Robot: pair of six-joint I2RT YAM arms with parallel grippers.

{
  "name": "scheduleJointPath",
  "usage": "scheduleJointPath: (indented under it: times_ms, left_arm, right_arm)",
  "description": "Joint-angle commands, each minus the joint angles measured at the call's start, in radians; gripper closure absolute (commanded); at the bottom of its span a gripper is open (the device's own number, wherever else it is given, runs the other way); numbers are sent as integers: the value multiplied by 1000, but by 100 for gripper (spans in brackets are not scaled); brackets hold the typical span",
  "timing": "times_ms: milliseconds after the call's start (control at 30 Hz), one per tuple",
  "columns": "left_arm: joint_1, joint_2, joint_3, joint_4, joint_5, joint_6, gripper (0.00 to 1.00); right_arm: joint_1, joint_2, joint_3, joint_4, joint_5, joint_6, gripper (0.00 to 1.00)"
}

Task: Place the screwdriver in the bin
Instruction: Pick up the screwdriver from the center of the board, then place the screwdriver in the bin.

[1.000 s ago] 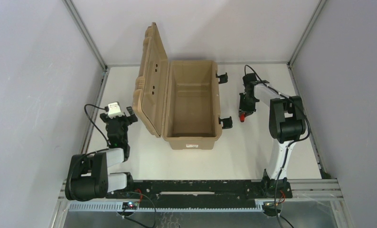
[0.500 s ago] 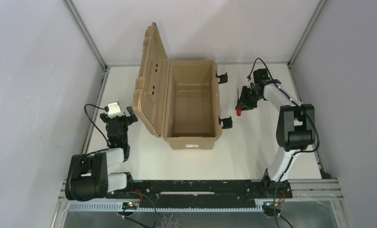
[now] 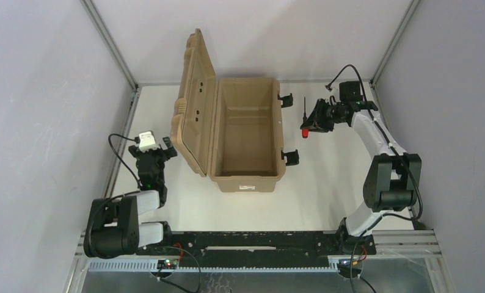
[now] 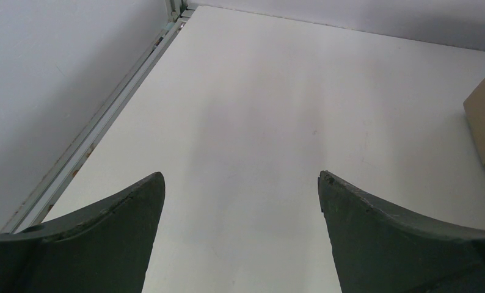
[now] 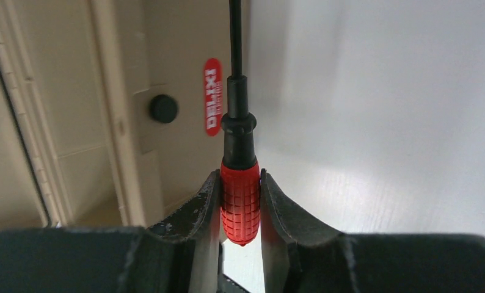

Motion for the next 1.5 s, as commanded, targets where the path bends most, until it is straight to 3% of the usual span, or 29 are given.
scheduleJointPath:
  times_ms: [0,300,633,1167,1467]
  left_arm:
    - [2,-3,4,29,-2,14,0]
    - [2,-3,5,29,-1,14,0]
    - [2,-3,5,29,-2,14,0]
    - [2,-3,4,29,-2,14,0]
    - [2,-3,7,29,-1,14,0]
  right_arm:
    - [-5,-88,41,13,-86,62,83]
    - [31,-166,137,-19,-93,164,83]
    - [194,-137,328,-107,43,249,83]
    - [561,215,749,-362,523,340,83]
    - [658,392,800,-419,698,413,82]
